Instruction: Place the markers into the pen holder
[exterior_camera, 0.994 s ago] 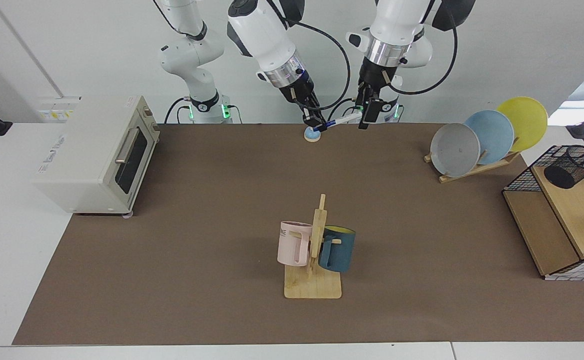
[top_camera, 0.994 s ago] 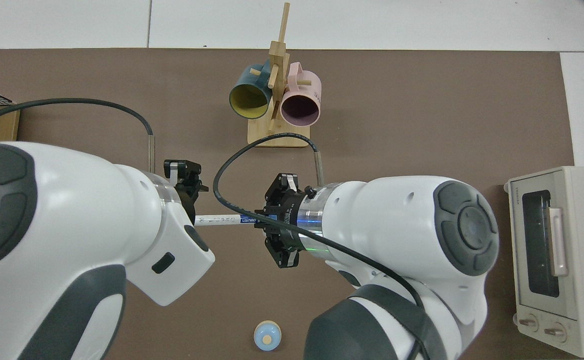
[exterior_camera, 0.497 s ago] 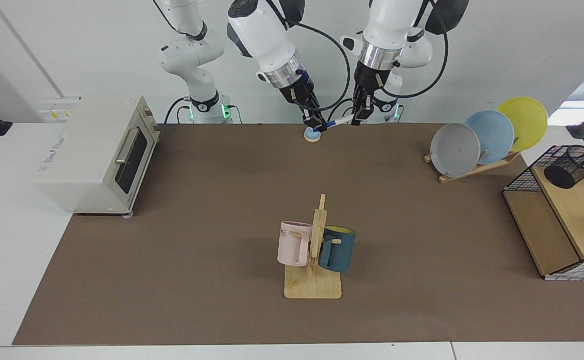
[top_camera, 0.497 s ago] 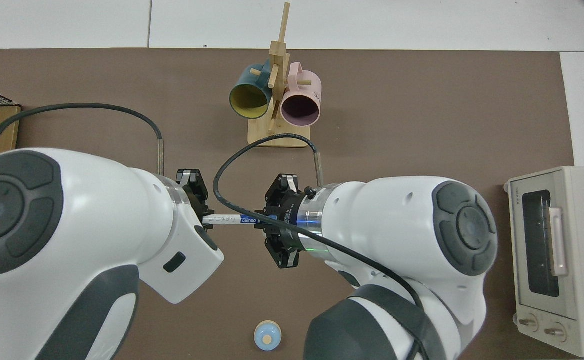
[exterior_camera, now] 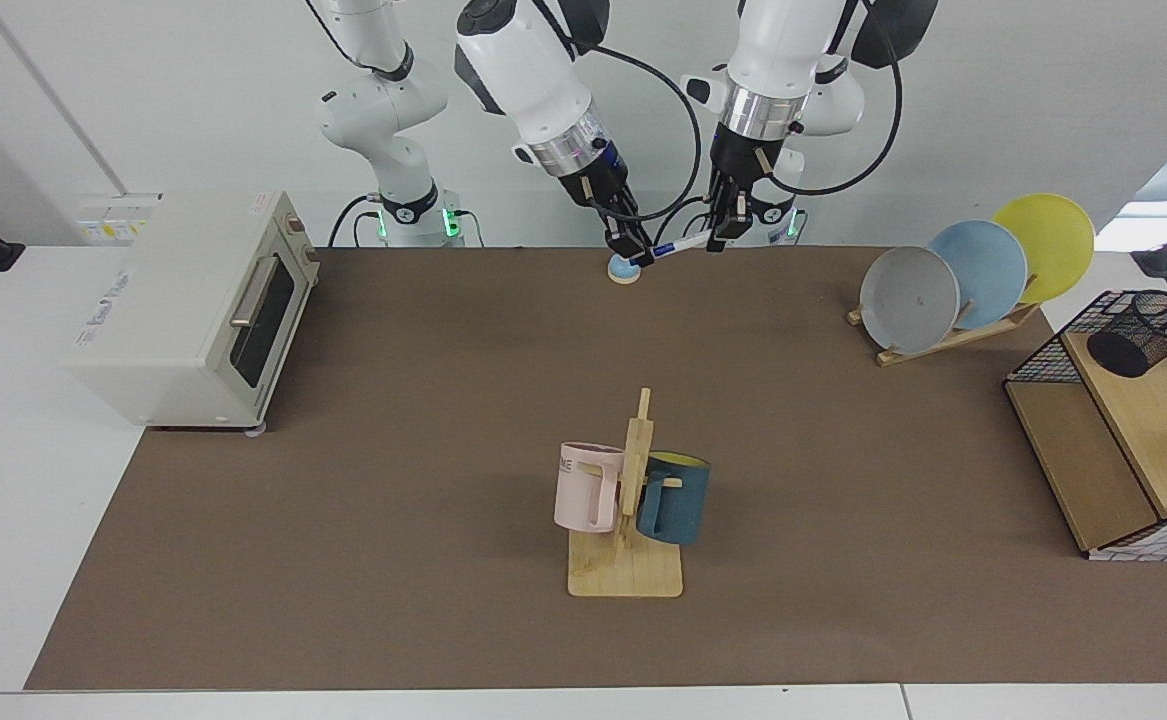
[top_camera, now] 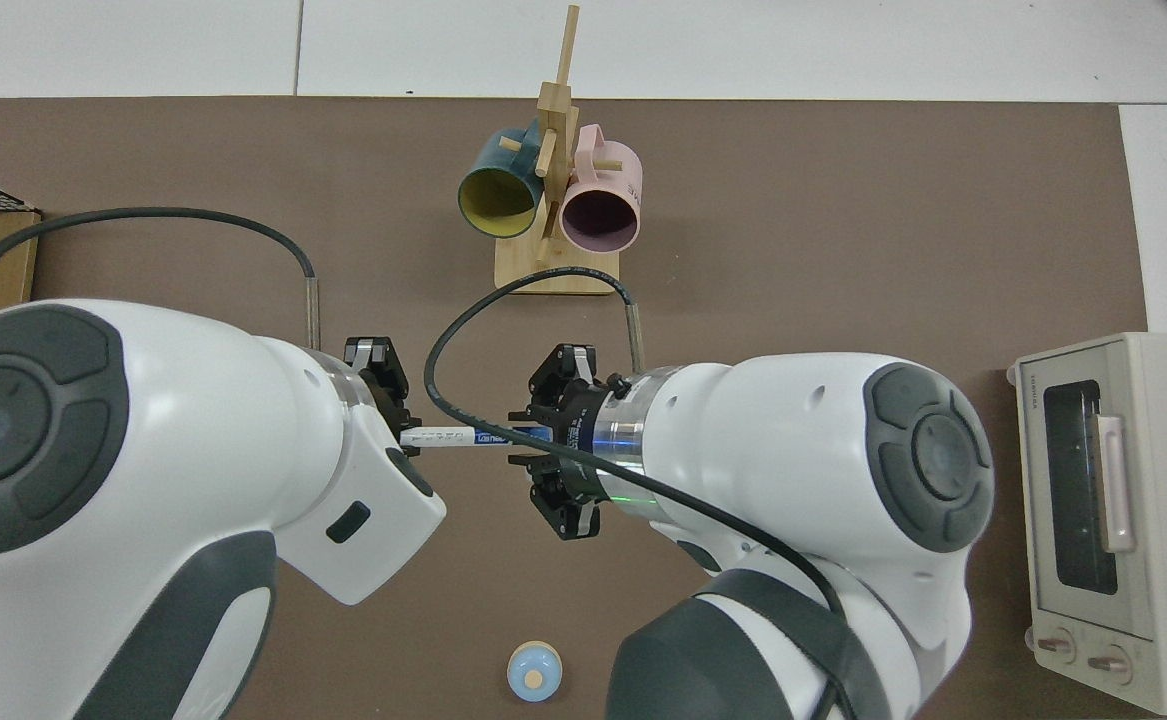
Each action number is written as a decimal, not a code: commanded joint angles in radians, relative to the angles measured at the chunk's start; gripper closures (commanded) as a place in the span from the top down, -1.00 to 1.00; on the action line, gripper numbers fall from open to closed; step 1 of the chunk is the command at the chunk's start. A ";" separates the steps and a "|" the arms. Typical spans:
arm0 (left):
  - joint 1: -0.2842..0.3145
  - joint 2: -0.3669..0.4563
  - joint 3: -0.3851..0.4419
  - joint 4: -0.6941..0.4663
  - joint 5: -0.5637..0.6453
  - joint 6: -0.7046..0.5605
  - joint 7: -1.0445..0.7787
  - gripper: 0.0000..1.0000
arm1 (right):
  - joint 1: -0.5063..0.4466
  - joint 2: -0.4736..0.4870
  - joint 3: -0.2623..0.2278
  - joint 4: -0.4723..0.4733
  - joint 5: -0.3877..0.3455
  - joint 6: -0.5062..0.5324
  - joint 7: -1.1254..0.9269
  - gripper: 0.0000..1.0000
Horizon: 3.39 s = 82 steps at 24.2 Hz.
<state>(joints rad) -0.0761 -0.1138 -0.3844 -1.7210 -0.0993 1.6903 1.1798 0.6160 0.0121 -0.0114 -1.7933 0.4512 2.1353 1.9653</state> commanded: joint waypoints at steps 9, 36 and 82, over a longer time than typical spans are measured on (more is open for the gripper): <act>0.002 -0.027 0.142 -0.041 0.148 -0.014 -0.002 -1.00 | -0.154 -0.072 -0.018 -0.005 -0.193 -0.285 -0.679 1.00; 0.012 0.118 0.671 0.083 0.476 0.146 0.280 -1.00 | -0.559 -0.118 -0.021 0.009 -0.441 -0.439 -1.964 1.00; 0.029 0.462 0.825 0.251 0.898 0.195 0.477 0.99 | -0.568 -0.119 -0.018 0.043 -0.422 -0.436 -1.887 1.00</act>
<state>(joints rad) -0.0438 0.3202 0.4351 -1.4882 0.7513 1.9147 1.6707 0.0594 -0.0987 -0.0381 -1.7549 0.0228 1.7185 0.0625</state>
